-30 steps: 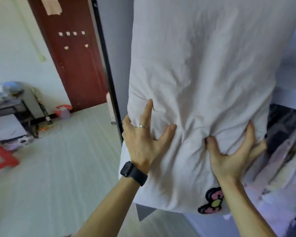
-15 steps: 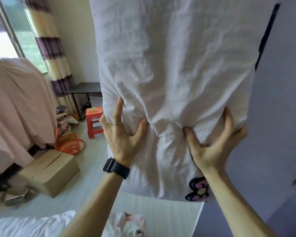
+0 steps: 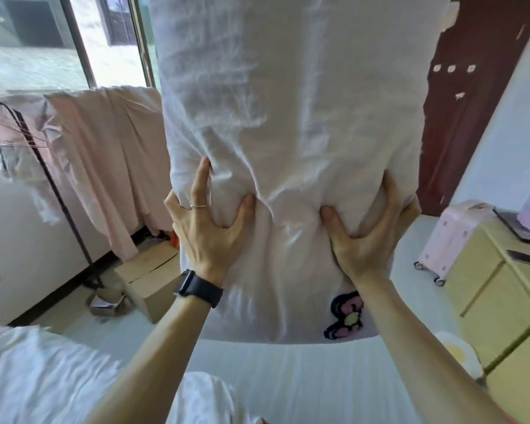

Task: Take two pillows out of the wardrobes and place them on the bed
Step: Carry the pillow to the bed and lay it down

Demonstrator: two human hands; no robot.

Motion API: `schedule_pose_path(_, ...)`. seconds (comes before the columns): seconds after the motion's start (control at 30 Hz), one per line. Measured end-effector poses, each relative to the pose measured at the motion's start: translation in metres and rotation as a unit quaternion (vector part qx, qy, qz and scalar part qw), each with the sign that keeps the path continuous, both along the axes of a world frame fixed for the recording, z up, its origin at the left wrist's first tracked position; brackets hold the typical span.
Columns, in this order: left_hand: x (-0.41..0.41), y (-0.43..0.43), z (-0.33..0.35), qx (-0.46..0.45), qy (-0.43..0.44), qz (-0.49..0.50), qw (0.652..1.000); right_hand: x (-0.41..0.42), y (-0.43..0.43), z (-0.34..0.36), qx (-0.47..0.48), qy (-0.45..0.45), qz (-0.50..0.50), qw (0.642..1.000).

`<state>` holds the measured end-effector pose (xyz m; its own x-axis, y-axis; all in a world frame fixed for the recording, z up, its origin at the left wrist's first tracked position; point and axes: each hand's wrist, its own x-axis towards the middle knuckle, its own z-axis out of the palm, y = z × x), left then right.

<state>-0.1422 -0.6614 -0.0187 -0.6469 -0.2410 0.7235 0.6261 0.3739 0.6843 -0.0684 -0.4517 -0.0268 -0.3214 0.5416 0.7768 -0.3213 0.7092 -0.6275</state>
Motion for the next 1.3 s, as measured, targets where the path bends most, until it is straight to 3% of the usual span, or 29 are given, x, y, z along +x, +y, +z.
schedule_pose_path(0.1, -0.043, -0.004, 0.002, 0.048, -0.029, -0.025, 0.998, -0.063, 0.022, 0.003, -0.089, 0.015, 0.095, 0.991)
schedule_pose_path(0.2, -0.09, -0.004, 0.009, 0.037, -0.062, 0.004, 0.997, -0.139, 0.047, 0.011, -0.158, -0.049, 0.239, 0.957)
schedule_pose_path(0.47, -0.241, 0.038, -0.011, 0.042, -0.104, 0.142, 0.984, -0.366, 0.055, -0.02, -0.1, -0.136, 0.377, 0.911)
schedule_pose_path(0.67, -0.307, 0.022, -0.008, 0.04, -0.103, 0.283, 0.953, -0.47, 0.024, -0.019, -0.08, -0.141, 0.436, 0.885)
schedule_pose_path(0.97, -0.351, -0.064, 0.016, 0.032, -0.083, 0.434, 0.896, -0.57, -0.094, 0.002, -0.052, -0.137, 0.561, 0.815)
schedule_pose_path(1.3, -0.424, -0.247, 0.037, 0.001, -0.012, 0.542, 0.84, -0.684, -0.315, 0.025, -0.061, -0.1, 0.682, 0.722)
